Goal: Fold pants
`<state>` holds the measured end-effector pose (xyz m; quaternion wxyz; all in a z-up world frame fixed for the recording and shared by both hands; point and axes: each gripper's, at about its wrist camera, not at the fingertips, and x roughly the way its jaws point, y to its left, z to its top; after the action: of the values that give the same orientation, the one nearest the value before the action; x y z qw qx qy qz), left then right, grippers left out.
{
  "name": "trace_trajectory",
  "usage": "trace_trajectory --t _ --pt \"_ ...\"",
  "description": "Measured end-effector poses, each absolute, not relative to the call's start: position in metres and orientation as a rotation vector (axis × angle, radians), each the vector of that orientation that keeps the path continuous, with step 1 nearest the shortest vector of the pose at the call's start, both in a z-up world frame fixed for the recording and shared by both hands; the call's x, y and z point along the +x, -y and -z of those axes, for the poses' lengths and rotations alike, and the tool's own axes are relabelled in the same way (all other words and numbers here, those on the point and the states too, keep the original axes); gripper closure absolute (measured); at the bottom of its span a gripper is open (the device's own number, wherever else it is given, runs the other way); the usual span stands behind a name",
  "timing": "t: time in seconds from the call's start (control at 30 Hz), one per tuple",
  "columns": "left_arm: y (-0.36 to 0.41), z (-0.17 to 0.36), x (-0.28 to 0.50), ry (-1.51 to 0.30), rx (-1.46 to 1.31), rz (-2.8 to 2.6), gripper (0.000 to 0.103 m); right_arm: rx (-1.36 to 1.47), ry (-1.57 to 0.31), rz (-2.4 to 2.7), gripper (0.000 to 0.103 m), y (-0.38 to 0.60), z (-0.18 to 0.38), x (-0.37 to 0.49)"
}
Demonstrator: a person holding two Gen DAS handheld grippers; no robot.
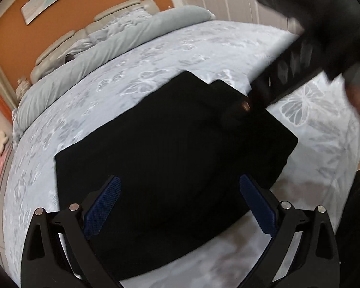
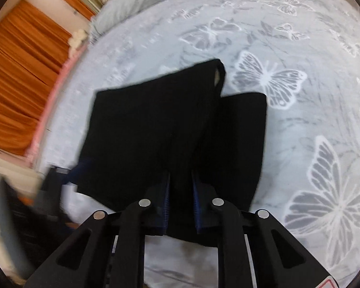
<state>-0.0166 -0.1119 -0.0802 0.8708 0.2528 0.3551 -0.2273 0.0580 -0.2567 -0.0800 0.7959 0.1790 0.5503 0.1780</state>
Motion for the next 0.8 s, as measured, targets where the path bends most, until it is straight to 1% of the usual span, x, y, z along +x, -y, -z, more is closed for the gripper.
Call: trace_trajectory --t 0.17,0.2,0.23,0.27,0.3,0.33,0.37,0.43,0.47,0.57,0.7,0.8 --pt "0.13 0.091 -0.007 -0.749 0.516 0.515 0.007 0.507 -1.146 -0.48 0.089 0.26 0.068 0.063" --pt "0.13 0.092 0.001 -0.776 0.477 0.527 0.024 0.526 -1.141 -0.499 0.088 0.259 0.066 0.064" --pt "0.127 0.092 0.008 -0.795 0.44 0.518 0.05 0.552 -1.133 -0.506 0.087 0.26 0.065 0.066" --pt "0.125 0.091 0.012 -0.796 0.423 0.495 0.06 0.562 -1.131 -0.507 0.086 0.262 0.065 0.068" --pt "0.117 0.084 0.021 -0.817 0.361 0.5 0.079 0.565 -1.125 -0.506 0.082 0.265 0.064 0.07" --pt "0.11 0.079 0.026 -0.834 0.311 0.513 0.089 0.568 -1.113 -0.496 0.081 0.269 0.061 0.071" --pt "0.098 0.071 0.034 -0.864 0.228 0.534 0.089 0.581 -1.093 -0.49 0.078 0.274 0.058 0.07" --pt "0.067 0.053 0.047 -0.889 0.069 0.554 0.091 0.545 -1.019 -0.445 0.063 0.285 0.042 0.061" --pt "0.051 0.044 0.052 -0.881 0.014 0.549 0.091 0.509 -0.985 -0.42 0.059 0.287 0.035 0.056" --pt "-0.022 0.001 0.057 -0.804 -0.183 0.502 0.091 0.227 -0.871 -0.286 0.047 0.273 0.015 0.031" --pt "-0.121 -0.042 0.038 -0.678 -0.347 0.399 0.091 -0.153 -0.773 -0.281 0.046 0.206 0.024 0.001" --pt "-0.164 -0.056 0.034 -0.636 -0.371 0.302 0.091 -0.371 -0.724 -0.355 0.046 0.141 0.044 -0.008"
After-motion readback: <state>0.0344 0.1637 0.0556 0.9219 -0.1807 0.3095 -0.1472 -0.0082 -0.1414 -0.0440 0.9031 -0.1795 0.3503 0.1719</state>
